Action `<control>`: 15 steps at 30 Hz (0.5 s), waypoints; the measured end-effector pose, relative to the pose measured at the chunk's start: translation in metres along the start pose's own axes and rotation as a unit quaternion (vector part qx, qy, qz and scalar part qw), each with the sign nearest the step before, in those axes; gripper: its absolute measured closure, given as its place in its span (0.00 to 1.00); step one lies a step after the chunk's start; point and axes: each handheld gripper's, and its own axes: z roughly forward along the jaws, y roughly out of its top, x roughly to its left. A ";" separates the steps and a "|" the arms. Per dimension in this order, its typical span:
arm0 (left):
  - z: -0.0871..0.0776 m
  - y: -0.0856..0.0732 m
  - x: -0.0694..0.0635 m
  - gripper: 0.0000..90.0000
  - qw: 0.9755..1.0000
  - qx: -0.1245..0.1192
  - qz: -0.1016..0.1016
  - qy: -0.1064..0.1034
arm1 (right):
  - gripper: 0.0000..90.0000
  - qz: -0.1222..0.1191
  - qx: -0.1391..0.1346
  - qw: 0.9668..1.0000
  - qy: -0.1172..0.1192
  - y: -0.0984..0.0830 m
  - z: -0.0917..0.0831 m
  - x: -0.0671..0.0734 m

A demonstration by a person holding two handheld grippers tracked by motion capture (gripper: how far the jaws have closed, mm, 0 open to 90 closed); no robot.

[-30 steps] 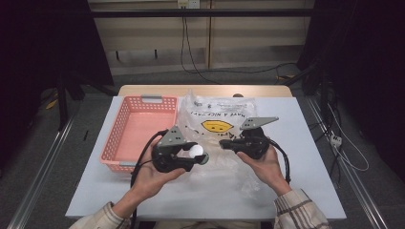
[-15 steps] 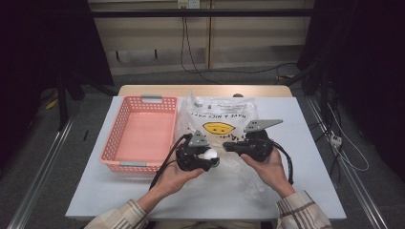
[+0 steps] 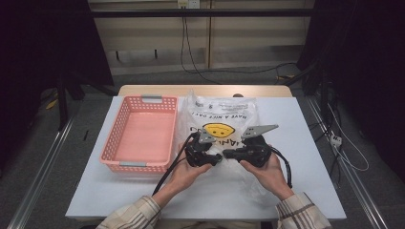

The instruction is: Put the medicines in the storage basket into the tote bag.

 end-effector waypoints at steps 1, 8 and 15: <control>0.002 -0.001 0.000 0.57 1.000 -0.004 -0.004 0.005 | 1.00 0.001 0.002 1.000 0.001 -0.001 0.001 0.000; 0.004 0.000 0.000 0.56 1.000 -0.002 -0.007 0.000 | 1.00 0.004 0.004 1.000 0.001 -0.003 0.002 -0.002; -0.008 0.002 0.001 0.37 1.000 -0.004 0.000 -0.018 | 1.00 0.011 0.002 1.000 -0.001 -0.004 0.001 -0.005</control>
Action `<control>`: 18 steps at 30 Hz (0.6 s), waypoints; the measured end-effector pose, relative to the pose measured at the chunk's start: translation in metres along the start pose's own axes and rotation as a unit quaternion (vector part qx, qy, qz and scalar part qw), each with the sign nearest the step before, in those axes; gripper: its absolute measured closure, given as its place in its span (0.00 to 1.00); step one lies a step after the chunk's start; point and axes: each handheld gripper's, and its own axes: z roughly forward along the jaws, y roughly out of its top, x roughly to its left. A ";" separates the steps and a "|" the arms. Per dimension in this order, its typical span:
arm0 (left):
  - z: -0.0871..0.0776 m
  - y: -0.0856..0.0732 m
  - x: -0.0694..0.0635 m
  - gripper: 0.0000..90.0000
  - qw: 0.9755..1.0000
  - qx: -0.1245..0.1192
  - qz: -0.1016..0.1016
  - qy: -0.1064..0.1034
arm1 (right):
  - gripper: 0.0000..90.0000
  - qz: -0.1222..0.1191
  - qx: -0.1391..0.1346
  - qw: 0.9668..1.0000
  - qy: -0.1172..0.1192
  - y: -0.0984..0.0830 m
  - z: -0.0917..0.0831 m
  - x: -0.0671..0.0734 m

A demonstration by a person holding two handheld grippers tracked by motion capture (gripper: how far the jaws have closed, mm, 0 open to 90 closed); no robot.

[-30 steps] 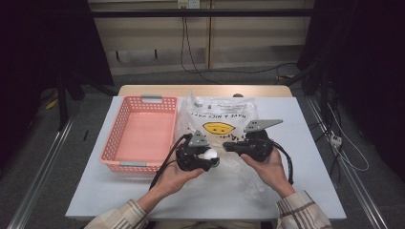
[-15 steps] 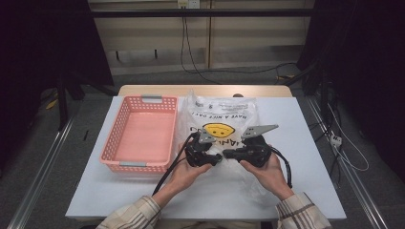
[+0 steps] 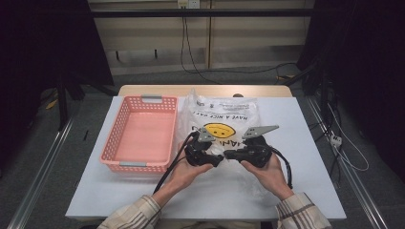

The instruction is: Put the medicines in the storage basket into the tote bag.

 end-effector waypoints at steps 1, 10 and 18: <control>-0.003 0.000 -0.001 0.36 1.000 -0.004 0.002 -0.003 | 1.00 0.000 0.000 1.000 -0.001 0.000 0.000 -0.001; -0.031 0.000 -0.006 0.28 0.999 0.002 0.027 -0.023 | 1.00 0.002 -0.003 1.000 -0.005 0.000 -0.002 -0.003; -0.057 -0.007 -0.007 0.26 0.999 -0.019 0.036 -0.027 | 1.00 0.006 -0.007 1.000 -0.008 -0.003 -0.006 -0.009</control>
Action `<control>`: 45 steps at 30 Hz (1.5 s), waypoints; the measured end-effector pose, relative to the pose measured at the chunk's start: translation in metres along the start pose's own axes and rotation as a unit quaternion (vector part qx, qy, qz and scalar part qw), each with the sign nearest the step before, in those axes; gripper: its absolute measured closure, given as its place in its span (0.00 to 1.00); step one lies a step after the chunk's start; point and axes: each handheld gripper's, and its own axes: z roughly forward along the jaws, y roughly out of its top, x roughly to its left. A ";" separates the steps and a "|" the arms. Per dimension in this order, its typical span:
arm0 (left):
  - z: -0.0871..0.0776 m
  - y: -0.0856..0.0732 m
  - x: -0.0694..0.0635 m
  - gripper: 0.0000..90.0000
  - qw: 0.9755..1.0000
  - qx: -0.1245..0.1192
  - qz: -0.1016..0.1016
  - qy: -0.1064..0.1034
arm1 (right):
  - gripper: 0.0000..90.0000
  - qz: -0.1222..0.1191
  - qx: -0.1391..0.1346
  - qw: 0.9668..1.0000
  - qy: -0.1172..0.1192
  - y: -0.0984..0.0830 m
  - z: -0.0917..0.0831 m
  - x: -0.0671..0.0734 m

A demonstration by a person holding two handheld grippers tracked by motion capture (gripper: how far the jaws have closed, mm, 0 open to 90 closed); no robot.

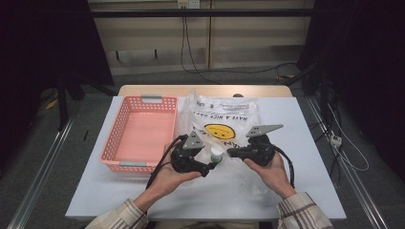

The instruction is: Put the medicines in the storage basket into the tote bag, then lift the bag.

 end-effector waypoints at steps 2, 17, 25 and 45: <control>-0.005 -0.004 0.001 0.26 1.000 -0.005 -0.002 0.003 | 1.00 0.003 0.001 1.000 -0.001 0.000 0.000 -0.001; -0.050 -0.022 0.003 0.23 0.999 -0.044 -0.003 0.019 | 1.00 -0.003 0.008 1.000 0.004 -0.002 0.004 0.003; -0.072 -0.042 0.001 0.23 0.998 -0.043 -0.016 0.041 | 1.00 -0.010 0.015 1.000 0.004 -0.005 0.005 0.006; -0.086 -0.072 -0.022 0.21 0.998 -0.041 -0.003 0.045 | 0.62 0.014 -0.015 0.999 -0.039 -0.018 -0.018 0.014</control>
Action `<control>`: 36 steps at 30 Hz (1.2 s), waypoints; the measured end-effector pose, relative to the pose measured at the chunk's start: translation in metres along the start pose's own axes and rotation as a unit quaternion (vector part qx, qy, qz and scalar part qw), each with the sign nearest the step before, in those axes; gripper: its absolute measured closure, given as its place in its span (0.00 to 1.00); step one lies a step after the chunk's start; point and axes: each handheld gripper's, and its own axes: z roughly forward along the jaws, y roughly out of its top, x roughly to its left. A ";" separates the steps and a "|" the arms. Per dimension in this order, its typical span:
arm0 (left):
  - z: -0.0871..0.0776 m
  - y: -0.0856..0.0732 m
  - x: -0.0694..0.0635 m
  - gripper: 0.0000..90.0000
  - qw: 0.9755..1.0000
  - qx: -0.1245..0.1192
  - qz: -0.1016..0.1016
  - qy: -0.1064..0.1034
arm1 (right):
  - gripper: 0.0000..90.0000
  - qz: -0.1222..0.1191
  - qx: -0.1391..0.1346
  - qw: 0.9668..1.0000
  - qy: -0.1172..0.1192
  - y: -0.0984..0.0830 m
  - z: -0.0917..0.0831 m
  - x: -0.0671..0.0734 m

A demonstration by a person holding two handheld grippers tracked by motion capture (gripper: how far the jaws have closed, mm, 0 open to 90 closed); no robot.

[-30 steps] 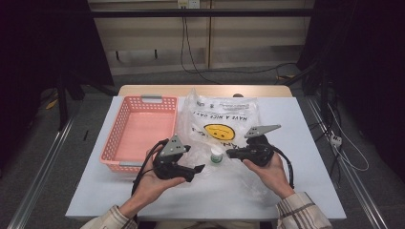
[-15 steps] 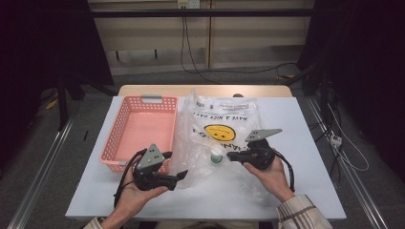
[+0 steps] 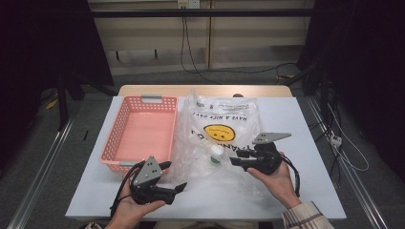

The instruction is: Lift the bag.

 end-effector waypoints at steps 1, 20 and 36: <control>0.000 -0.002 0.000 0.21 1.000 0.005 0.003 -0.001 | 0.59 -0.002 -0.005 1.000 -0.005 -0.002 -0.003 0.001; 0.028 -0.027 -0.010 0.22 0.997 0.072 0.022 -0.020 | 0.20 0.010 -0.010 0.995 -0.095 -0.063 -0.057 0.012; 0.038 -0.031 0.001 0.33 0.996 0.091 0.009 -0.004 | 0.62 0.006 0.066 0.997 -0.025 -0.092 -0.044 0.027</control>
